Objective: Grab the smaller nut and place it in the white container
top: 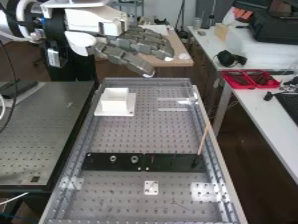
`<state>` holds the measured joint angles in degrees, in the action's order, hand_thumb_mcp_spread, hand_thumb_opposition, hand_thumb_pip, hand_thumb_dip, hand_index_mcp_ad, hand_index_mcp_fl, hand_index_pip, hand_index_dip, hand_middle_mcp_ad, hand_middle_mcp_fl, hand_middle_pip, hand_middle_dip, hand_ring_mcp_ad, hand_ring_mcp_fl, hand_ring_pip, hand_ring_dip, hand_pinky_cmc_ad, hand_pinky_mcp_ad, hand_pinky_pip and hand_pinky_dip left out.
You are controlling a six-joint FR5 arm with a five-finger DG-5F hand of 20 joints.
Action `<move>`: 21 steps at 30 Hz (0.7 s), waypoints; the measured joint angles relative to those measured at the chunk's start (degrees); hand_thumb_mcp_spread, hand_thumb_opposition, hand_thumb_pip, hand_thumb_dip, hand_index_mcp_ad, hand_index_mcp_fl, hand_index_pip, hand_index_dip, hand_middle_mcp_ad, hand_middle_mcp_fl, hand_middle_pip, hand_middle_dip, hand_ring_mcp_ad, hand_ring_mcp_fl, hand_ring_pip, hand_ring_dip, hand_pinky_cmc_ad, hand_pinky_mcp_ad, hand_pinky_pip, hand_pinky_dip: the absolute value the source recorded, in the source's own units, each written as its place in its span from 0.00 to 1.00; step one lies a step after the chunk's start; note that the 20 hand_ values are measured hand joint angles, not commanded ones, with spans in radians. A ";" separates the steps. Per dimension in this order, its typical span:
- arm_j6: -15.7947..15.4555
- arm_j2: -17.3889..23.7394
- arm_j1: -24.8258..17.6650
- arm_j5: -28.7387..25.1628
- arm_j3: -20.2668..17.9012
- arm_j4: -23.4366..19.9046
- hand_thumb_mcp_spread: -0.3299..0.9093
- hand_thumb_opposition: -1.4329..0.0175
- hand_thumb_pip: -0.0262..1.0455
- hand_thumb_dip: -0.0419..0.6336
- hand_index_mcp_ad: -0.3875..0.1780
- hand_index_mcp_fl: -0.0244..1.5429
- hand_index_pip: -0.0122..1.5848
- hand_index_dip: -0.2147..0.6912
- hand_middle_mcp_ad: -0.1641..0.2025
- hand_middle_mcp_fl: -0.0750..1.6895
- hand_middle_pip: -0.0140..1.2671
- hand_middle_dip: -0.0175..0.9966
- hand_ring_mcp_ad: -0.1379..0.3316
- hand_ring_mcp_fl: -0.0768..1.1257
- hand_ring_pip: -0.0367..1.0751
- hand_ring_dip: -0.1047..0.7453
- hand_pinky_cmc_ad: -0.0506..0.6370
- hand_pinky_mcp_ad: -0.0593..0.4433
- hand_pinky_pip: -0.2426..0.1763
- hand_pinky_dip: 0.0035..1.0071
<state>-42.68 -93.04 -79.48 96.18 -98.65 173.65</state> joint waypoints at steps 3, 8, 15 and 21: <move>0.13 -0.05 0.26 0.16 -0.07 0.20 0.43 0.51 0.65 0.27 0.47 0.07 0.17 0.46 0.64 0.08 0.11 0.25 0.59 0.06 0.11 0.28 0.60 0.71 0.43 0.30; 0.27 -0.20 0.46 0.54 -0.03 -0.02 0.43 0.51 0.65 0.27 0.47 0.07 0.17 0.46 0.64 0.08 0.11 0.25 0.59 0.07 0.11 0.28 0.60 0.71 0.43 0.30; -0.01 -0.45 0.57 1.27 0.20 -0.14 0.43 0.51 0.65 0.27 0.47 0.07 0.17 0.46 0.64 0.08 0.11 0.25 0.59 0.07 0.11 0.28 0.60 0.71 0.43 0.30; 0.03 -0.50 0.79 1.41 0.12 -0.05 0.43 0.51 0.65 0.27 0.47 0.07 0.17 0.46 0.64 0.08 0.11 0.25 0.59 0.07 0.11 0.28 0.62 0.71 0.43 0.30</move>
<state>-42.65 -93.54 -78.70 97.59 -98.52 173.60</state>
